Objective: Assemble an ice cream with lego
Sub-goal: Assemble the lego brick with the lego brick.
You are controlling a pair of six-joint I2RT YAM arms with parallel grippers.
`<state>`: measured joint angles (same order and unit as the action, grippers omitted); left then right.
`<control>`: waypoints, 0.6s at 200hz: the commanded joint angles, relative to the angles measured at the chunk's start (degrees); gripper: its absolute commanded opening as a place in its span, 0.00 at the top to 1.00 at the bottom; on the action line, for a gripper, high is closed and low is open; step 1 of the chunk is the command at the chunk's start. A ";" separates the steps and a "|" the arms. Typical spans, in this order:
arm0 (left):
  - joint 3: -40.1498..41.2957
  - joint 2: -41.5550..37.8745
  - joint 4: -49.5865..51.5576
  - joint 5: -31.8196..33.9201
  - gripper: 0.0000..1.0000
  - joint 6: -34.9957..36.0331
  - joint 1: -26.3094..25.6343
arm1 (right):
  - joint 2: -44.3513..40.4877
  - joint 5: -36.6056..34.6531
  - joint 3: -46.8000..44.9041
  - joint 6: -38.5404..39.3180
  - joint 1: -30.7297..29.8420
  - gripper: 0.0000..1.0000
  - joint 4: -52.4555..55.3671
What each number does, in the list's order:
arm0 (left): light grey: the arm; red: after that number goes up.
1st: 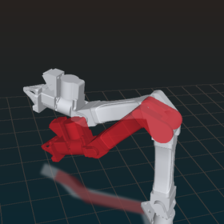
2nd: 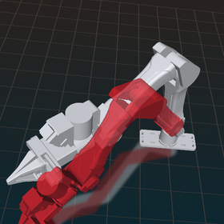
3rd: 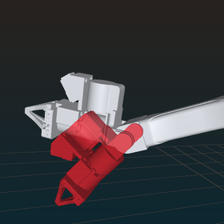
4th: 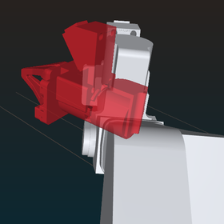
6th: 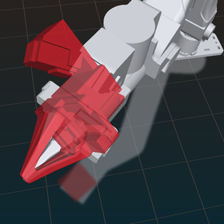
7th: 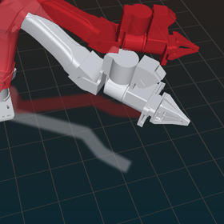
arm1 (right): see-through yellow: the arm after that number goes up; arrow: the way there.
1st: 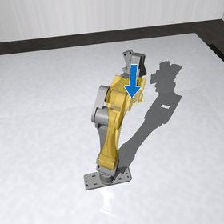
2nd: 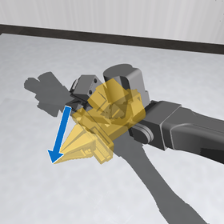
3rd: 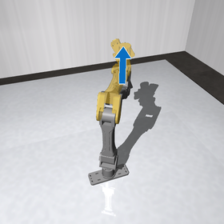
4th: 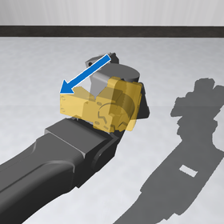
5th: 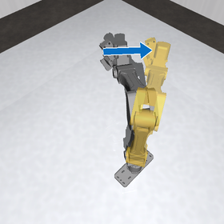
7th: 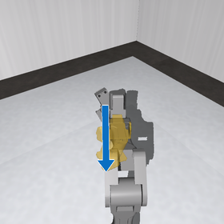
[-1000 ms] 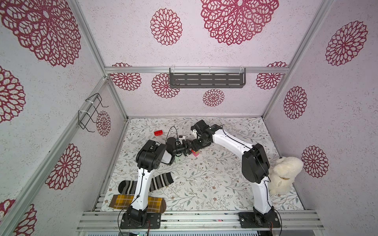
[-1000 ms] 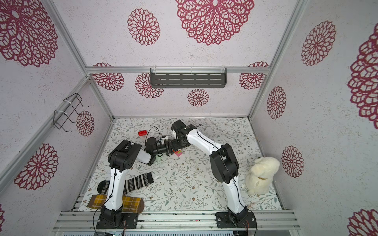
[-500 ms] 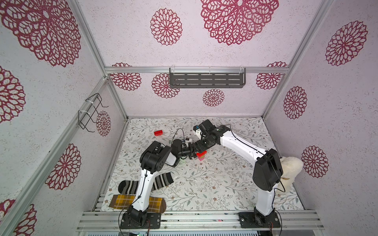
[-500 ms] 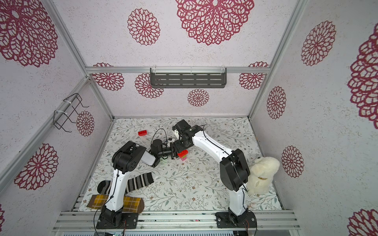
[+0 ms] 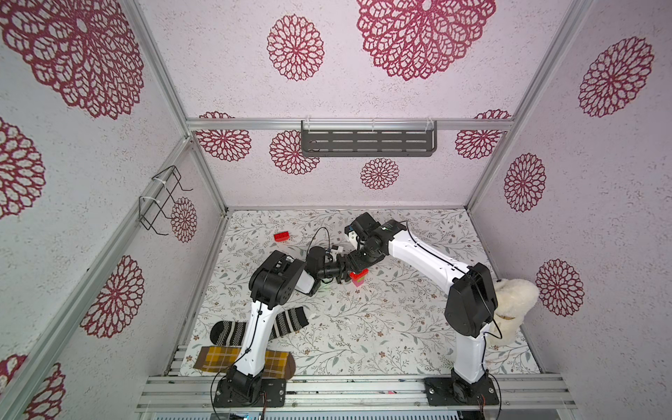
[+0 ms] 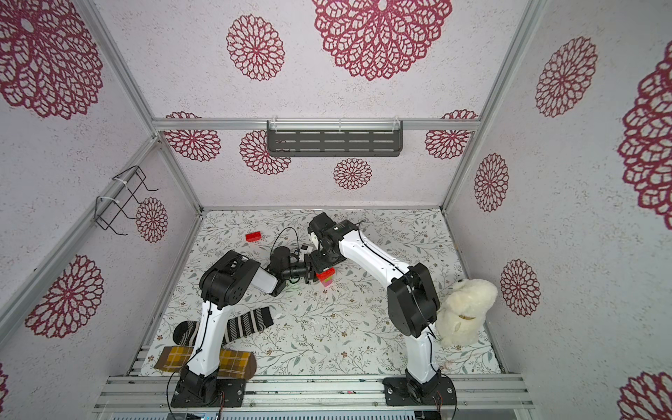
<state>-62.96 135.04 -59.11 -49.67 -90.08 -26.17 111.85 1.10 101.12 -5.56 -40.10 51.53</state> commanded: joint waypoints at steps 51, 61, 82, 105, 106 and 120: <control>-1.11 0.79 1.57 -0.91 0.52 2.63 -0.41 | 3.11 -1.15 1.80 0.65 -0.26 0.58 1.65; -1.20 0.88 1.61 -0.96 0.52 2.63 -0.46 | 3.11 -1.61 1.80 0.72 -0.30 0.57 1.71; -1.29 1.06 1.41 -1.03 0.52 2.46 -0.37 | 3.11 -2.16 1.62 0.71 -0.24 0.56 1.74; -1.29 1.12 1.21 -1.01 0.52 2.46 -0.35 | 3.35 -2.07 1.76 0.72 -0.25 0.55 1.60; -1.29 1.11 1.25 -1.03 0.52 2.46 -0.36 | 3.36 -2.07 1.74 0.73 -0.25 0.55 1.58; -1.22 1.10 0.94 -1.04 0.52 2.32 -0.36 | 3.64 -2.28 1.89 0.95 -0.11 0.54 1.51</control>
<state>-63.66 135.04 -57.84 -50.13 -88.51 -26.26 115.81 -0.03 101.14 -5.41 -40.23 52.16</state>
